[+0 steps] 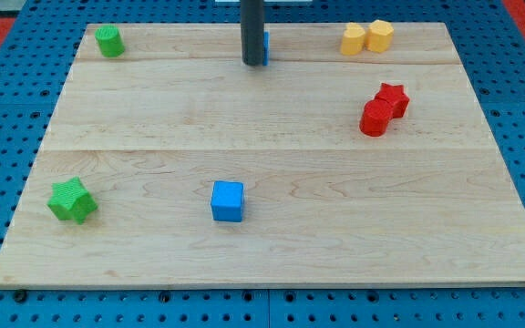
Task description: Move the triangle slightly to the left
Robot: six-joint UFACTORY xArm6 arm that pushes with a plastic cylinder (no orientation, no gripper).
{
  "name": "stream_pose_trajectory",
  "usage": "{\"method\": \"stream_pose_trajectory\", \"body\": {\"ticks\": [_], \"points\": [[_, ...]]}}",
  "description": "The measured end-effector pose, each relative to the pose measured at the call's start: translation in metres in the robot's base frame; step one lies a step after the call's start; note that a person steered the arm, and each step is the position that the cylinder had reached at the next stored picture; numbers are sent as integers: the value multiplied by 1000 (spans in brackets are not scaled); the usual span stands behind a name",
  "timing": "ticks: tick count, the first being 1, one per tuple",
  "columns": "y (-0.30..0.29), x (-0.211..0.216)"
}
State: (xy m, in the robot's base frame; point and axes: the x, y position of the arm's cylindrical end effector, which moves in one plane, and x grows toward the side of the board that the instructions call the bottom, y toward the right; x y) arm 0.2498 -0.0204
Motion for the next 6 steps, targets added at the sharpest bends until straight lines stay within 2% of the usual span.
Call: {"method": "stream_pose_trajectory", "body": {"ticks": [1,2,3,4,6], "points": [[8,-12],[76,-5],[97,-18],[44,-42],[22,-44]]}}
